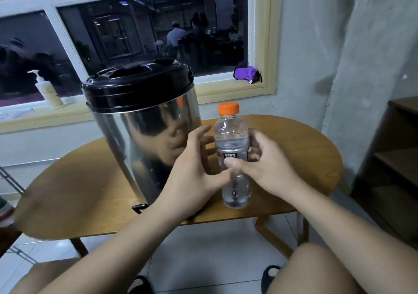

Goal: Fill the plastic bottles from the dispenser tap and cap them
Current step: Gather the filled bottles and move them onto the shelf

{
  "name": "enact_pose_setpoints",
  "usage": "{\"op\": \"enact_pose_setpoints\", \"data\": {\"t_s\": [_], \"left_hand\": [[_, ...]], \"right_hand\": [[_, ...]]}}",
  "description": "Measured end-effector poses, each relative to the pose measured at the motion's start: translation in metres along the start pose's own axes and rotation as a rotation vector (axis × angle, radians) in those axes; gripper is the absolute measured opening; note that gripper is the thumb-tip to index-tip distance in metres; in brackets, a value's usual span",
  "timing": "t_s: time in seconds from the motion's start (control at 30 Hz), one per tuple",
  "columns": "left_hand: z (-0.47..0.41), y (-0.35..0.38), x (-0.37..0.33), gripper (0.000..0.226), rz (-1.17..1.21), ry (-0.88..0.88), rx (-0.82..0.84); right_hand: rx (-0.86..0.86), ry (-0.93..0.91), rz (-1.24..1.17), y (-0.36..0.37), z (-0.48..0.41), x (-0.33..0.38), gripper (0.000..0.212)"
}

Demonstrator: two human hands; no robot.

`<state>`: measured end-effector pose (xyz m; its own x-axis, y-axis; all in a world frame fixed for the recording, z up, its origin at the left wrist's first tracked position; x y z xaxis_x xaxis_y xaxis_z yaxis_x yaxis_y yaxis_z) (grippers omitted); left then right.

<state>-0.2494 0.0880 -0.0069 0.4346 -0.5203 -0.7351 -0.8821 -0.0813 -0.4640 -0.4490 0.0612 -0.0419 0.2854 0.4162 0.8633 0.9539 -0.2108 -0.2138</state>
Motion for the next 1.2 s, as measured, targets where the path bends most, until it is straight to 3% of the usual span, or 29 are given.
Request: {"op": "enact_pose_setpoints", "data": {"t_s": [0.13, 0.23, 0.33, 0.47, 0.7, 0.87, 1.2], "left_hand": [[0.019, -0.003, -0.003, 0.113, 0.110, -0.090, 0.115], [0.040, -0.016, -0.005, 0.096, 0.166, -0.095, 0.116], [0.059, -0.043, -0.008, 0.072, 0.181, -0.098, 0.054], [0.094, -0.097, -0.005, 0.056, 0.116, -0.072, -0.071], [0.169, -0.214, 0.039, 0.057, -0.045, -0.114, -0.332], [0.223, -0.292, 0.079, 0.063, -0.151, -0.218, -0.501], [0.298, -0.392, 0.196, 0.066, -0.249, -0.427, -0.805]], "right_hand": [[0.040, -0.030, -0.078, -0.011, 0.026, 0.041, 0.056], [0.080, -0.067, -0.101, -0.008, 0.039, 0.077, 0.060], [0.165, -0.108, -0.100, 0.008, 0.049, 0.111, 0.062], [0.297, -0.176, -0.068, 0.052, 0.061, 0.150, 0.069], [0.452, -0.303, -0.145, 0.163, 0.067, 0.213, 0.066], [0.595, -0.400, -0.120, 0.262, 0.079, 0.242, 0.045], [0.802, -0.432, -0.097, 0.467, 0.102, 0.227, 0.038]]}}
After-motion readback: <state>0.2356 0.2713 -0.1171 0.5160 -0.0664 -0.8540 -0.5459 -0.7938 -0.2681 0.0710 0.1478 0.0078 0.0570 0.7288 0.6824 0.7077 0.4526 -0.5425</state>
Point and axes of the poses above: each hand's wrist, its own z-axis away from the middle knuckle, its own y-axis out of the palm, x = y × z, the point moved 3 cm from there along -z, towards the middle knuckle, and after that the axes turned 8 degrees about -x, right-handed, at the moved point
